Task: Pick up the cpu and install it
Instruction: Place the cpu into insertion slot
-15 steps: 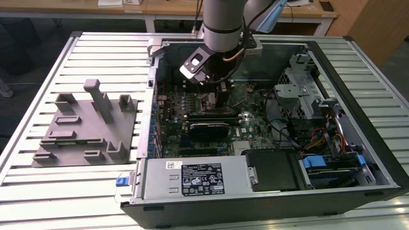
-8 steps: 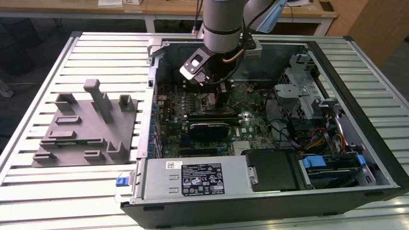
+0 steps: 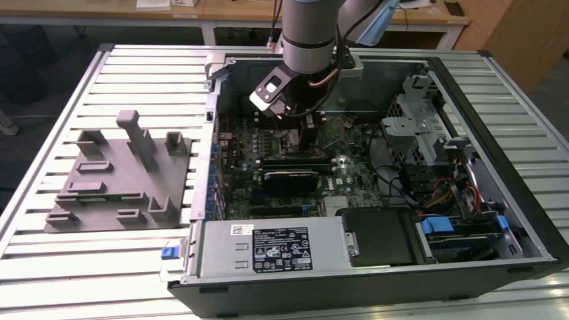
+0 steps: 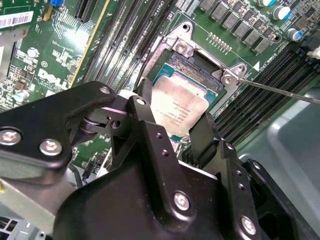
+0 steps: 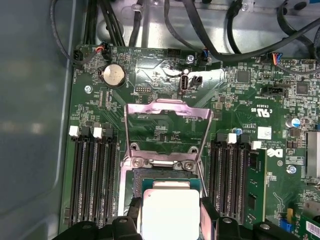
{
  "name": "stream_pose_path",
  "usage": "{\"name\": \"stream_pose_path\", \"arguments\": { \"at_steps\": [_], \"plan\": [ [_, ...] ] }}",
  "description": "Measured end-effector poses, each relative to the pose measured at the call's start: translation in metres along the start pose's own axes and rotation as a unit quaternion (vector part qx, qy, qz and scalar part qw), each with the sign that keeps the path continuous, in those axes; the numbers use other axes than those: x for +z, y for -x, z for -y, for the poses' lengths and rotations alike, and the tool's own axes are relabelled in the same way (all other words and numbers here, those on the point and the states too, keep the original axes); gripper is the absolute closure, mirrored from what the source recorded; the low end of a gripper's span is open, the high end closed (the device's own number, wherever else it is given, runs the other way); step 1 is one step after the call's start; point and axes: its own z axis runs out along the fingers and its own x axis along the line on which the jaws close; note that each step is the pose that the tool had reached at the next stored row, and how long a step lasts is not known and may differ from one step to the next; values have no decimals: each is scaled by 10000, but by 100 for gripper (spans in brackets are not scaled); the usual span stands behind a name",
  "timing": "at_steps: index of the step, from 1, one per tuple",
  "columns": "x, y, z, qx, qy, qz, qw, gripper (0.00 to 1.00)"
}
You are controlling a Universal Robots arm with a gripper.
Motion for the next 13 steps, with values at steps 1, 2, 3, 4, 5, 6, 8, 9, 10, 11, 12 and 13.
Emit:
{"name": "stream_pose_path", "arguments": {
  "at_steps": [1,2,3,4,5,6,8,9,10,11,12,13],
  "plan": [
    [5,0,3,0,0,0,10000,46],
    [9,0,6,0,0,0,10000,46],
    [14,-1,8,0,0,0,10000,46],
    [19,-1,11,0,0,0,10000,46],
    [25,-1,13,0,0,0,10000,46],
    [31,-1,14,-1,0,0,10000,46],
    [48,-1,15,-1,-1,0,10000,46],
    [57,-1,16,0,-2,0,10000,46],
    [65,-1,17,0,-3,0,10000,46],
    [72,-1,17,0,-4,0,10000,46],
    [78,-2,17,0,-5,0,10000,46],
    [83,-3,17,0,-6,0,10000,46]
  ]
}}
